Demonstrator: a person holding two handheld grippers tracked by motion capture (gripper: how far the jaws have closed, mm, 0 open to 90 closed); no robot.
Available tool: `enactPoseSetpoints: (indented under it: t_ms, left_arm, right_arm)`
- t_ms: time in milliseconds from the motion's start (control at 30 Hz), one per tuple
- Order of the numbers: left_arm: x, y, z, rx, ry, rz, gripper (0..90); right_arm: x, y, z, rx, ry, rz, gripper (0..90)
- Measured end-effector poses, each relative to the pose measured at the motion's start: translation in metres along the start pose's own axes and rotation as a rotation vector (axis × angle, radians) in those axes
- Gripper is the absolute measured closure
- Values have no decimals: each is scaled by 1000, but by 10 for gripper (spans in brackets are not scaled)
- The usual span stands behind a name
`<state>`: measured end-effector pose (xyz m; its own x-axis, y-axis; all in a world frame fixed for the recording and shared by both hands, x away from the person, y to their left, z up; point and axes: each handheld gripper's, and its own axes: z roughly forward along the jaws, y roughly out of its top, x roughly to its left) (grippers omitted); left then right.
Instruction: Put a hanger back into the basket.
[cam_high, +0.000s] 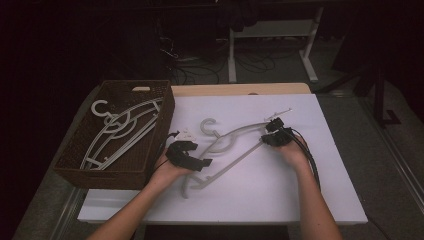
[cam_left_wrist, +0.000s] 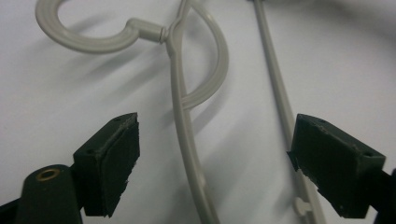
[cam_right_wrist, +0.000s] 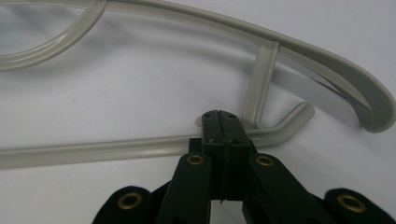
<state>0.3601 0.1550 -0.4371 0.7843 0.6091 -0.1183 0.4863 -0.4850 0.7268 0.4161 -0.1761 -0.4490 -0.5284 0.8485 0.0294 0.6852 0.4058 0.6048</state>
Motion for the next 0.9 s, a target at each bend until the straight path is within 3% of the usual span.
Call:
enactPoseSetpoints:
  t_ms: [333, 500, 633, 900]
  left_arm:
    - [12, 4, 18, 49, -20, -16, 361]
    - [12, 3, 26, 78, -53, -8, 452]
    - [11, 3, 27, 83, -56, -4, 473]
    - [14, 5, 29, 80, -35, -11, 643]
  right_arm:
    - [0, -2, 1, 21, -5, -3, 893]
    - [1, 0, 3, 20, -15, -9, 893]
    - [0, -1, 3, 17, -9, -5, 893]
    - [0, -1, 3, 17, -10, -7, 893]
